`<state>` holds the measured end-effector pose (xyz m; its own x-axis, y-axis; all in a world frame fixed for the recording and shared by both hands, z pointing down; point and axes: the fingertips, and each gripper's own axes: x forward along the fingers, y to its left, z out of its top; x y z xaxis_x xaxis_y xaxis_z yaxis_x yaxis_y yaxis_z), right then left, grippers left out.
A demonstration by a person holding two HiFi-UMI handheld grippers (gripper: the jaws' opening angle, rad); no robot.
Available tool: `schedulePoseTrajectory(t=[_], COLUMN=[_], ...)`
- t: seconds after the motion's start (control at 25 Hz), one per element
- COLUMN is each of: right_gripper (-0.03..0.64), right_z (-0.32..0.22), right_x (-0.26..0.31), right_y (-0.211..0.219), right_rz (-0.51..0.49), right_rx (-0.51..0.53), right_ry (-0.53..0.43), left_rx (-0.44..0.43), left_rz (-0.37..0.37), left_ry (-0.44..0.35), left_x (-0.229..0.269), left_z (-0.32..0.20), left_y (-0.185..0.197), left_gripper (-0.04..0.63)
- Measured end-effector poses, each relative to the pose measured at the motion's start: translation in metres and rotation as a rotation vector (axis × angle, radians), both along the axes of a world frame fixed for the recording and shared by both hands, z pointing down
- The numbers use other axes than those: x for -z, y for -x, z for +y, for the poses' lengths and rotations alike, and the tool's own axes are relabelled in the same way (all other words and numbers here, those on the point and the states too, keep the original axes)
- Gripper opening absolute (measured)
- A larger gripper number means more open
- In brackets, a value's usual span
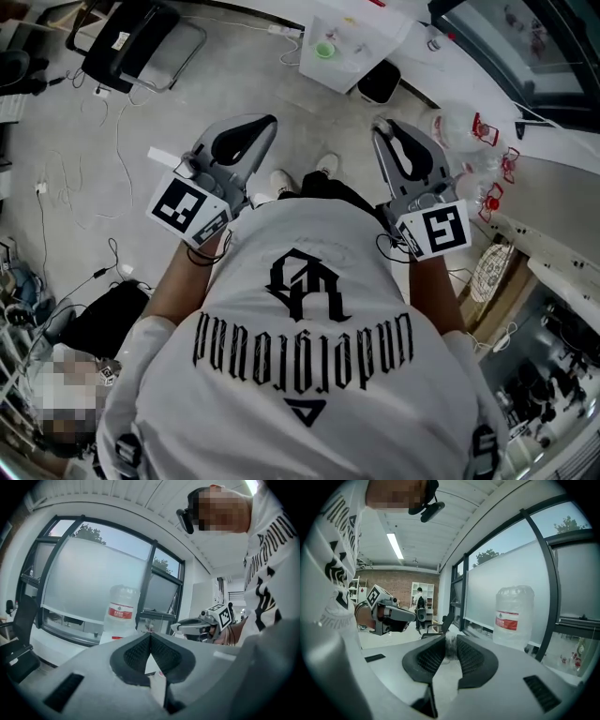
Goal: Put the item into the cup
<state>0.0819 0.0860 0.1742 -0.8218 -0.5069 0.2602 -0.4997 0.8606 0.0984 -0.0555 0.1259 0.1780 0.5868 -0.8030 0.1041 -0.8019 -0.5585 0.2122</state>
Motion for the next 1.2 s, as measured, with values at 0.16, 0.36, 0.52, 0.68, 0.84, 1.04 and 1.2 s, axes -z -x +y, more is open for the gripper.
schedulePoseTrajectory(t=[0.16, 0.36, 0.52, 0.68, 0.84, 1.04, 1.2], right_gripper=[0.078, 0.078, 0.078, 0.078, 0.078, 0.078, 0.078], right_z=[-0.011, -0.033, -0.053, -0.078, -0.096, -0.113, -0.124], right_x=[-0.003, -0.001, -0.004, -0.005, -0.005, -0.006, -0.007], right_y=[-0.001, -0.002, -0.010, -0.022, -0.036, -0.051, -0.053], right_rz=[-0.009, -0.022, -0.030, -0.046, -0.054, -0.052, -0.060], right_rx=[0.007, 0.029, 0.044, 0.057, 0.072, 0.083, 0.067], right_ry=[0.005, 0.009, 0.016, 0.022, 0.019, 0.016, 0.020], left_rx=[-0.009, -0.006, 0.008, 0.025, 0.033, 0.019, -0.012], left_rz=[-0.005, -0.003, -0.012, -0.013, -0.019, -0.019, -0.028], left_ry=[-0.009, -0.014, -0.013, -0.009, -0.011, -0.009, 0.001], left_x=[0.002, 0.007, 0.008, 0.008, 0.009, 0.009, 0.006], left_z=[-0.011, -0.030, -0.049, -0.073, -0.093, -0.114, -0.127], left_y=[-0.006, -0.016, -0.023, -0.035, -0.051, -0.073, -0.079], left_gripper=[0.014, 0.014, 0.014, 0.014, 0.014, 0.014, 0.014])
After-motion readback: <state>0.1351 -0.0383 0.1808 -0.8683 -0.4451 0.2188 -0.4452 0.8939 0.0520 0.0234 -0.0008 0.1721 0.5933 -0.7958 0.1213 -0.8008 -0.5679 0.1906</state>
